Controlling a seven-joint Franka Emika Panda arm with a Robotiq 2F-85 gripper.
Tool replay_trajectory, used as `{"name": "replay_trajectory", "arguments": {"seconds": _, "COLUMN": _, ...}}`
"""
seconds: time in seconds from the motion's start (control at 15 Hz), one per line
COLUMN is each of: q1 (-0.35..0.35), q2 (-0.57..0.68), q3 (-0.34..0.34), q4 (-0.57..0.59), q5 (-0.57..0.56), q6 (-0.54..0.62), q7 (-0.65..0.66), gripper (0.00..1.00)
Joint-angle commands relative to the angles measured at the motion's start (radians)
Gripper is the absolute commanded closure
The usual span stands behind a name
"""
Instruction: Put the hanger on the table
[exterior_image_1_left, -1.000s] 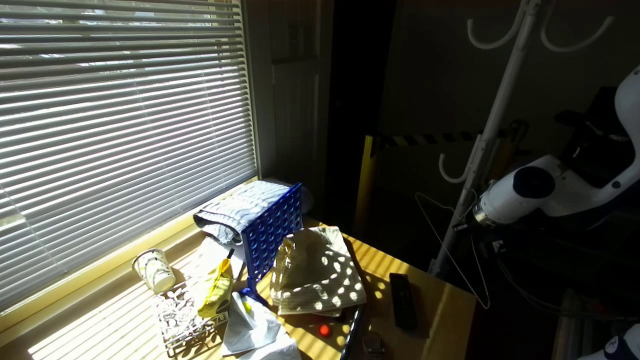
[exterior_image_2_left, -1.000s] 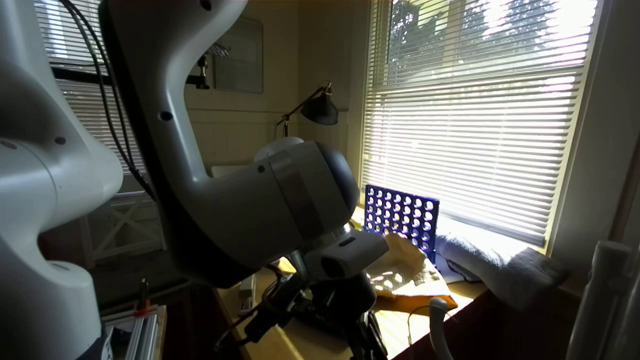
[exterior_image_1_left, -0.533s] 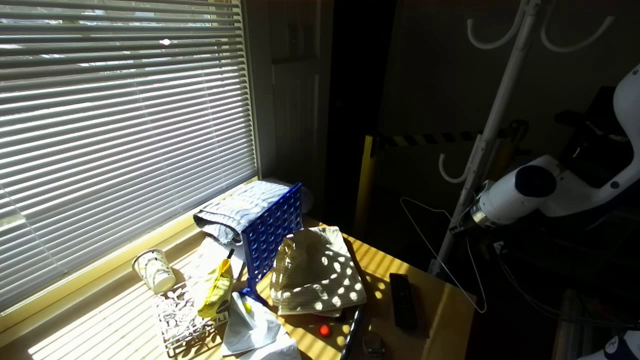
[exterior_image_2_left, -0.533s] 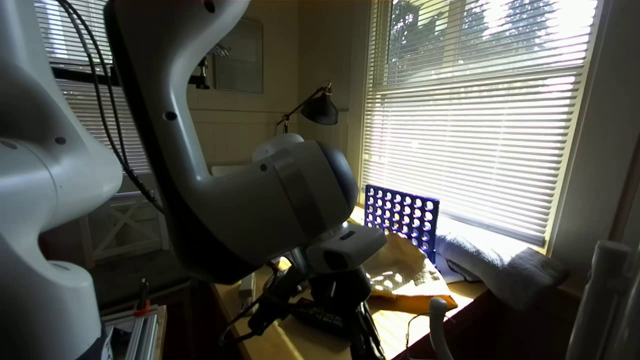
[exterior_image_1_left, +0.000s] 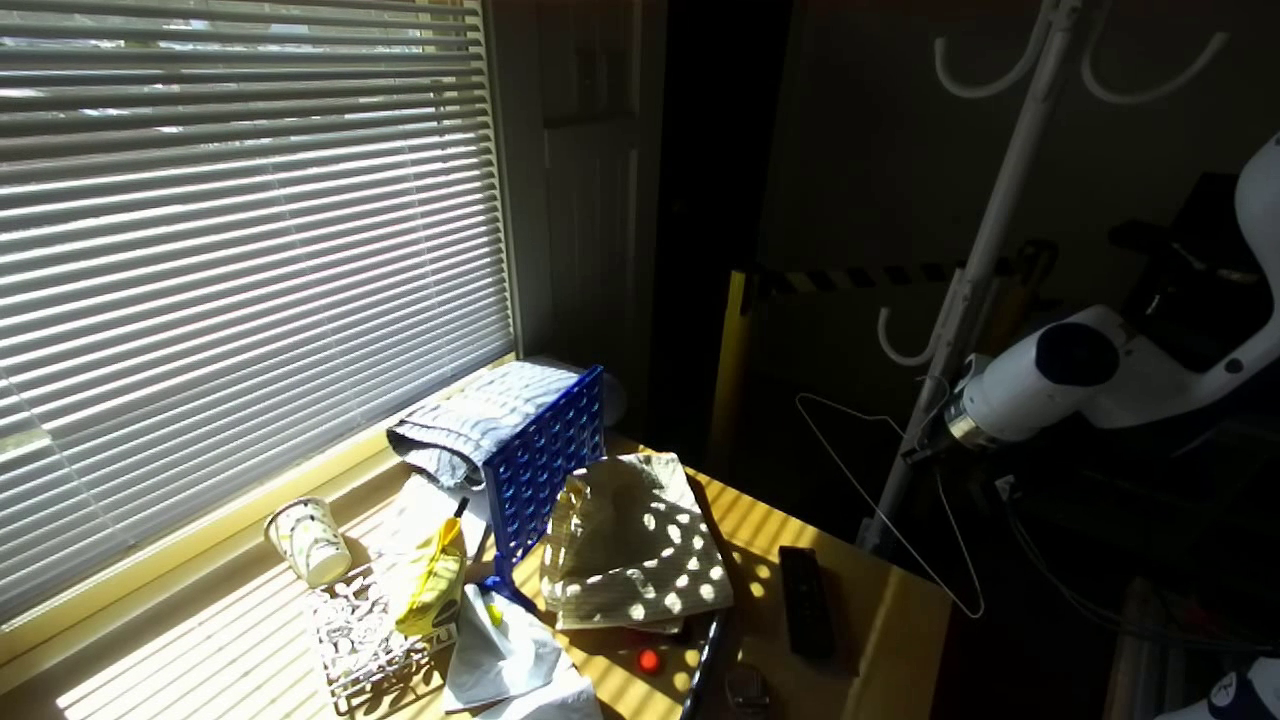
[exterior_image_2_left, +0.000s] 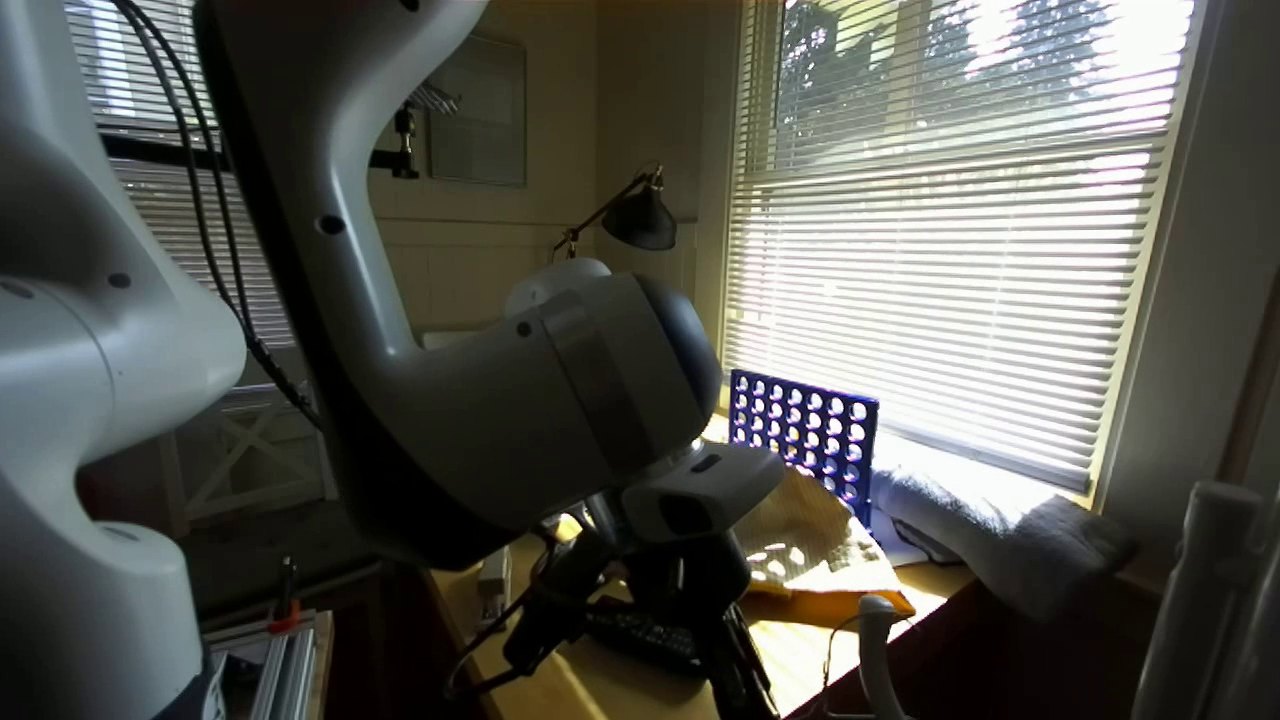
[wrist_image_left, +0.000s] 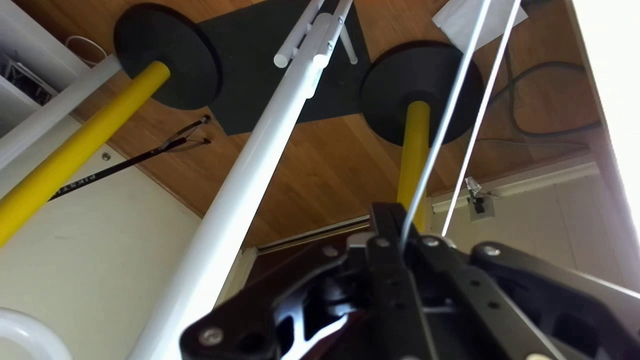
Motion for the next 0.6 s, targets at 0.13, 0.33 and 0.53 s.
{"name": "replay_trajectory", "arguments": {"seconds": 0.13, "q1": -0.025, "q2": -0.037, "q3": -0.016, "q4": -0.009, "q5": 0.001, "q6": 0.038, "q7": -0.098, "gripper": 0.99}}
{"name": "replay_trajectory", "arguments": {"seconds": 0.33, "q1": -0.021, "q2": -0.035, "q3": -0.013, "q4": -0.009, "q5": 0.004, "q6": 0.046, "q7": -0.132, "gripper": 0.99}}
{"name": "replay_trajectory", "arguments": {"seconds": 0.53, "q1": -0.021, "q2": -0.036, "q3": -0.011, "q4": -0.009, "q5": 0.000, "q6": 0.054, "q7": -0.161, "gripper": 0.99}}
